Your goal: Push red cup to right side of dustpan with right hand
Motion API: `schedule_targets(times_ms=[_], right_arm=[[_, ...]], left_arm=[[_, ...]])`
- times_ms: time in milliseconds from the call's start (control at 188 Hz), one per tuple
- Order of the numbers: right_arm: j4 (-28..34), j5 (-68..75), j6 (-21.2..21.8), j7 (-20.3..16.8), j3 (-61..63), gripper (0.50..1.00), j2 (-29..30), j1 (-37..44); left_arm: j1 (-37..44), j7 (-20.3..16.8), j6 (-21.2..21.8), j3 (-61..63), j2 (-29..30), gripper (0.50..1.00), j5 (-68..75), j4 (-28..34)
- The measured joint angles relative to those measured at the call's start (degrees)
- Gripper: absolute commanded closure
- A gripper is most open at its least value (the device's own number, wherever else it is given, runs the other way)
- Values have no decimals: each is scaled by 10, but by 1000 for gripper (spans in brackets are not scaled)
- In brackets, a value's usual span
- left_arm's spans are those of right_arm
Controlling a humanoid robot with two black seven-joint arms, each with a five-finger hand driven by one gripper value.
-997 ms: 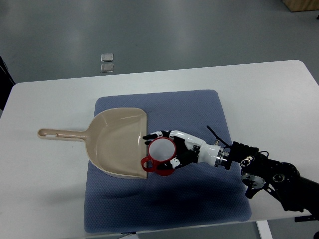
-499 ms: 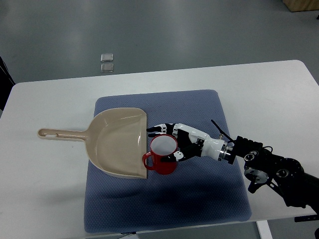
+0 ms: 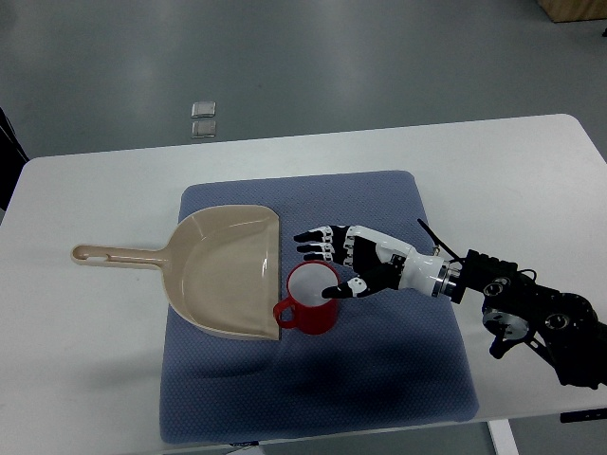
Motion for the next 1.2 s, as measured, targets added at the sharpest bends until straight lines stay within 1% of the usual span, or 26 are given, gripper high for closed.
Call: schedule_targets(times_ms=[302,488,647,764,812,854,1024,1199], right_arm=[[9,1,1,0,2,572,-15,5],[3,3,-1,0,30,572,-27,22],[-28,8,-9,0,73,572,-33,44],[-57,11,-28,-3,118,572,-32,56],[-66,12,-34,-22,133,572,-30,61],[-73,13,-37,-47,145,572,-28,66],[-84,17,-34,-136,158,572,-27,83],[-99,67,-34,-272,162,572,-27,101]], left_arm=[[0,0,0,0,0,500,0,0],[0,0,0,0,0,500,0,0],[0,0,0,0,0,500,0,0],[0,0,0,0,0,500,0,0],[0,0,0,0,0,500,0,0],[0,0,0,0,0,500,0,0],[0,0,0,0,0,500,0,0],[0,0,0,0,0,500,0,0]])
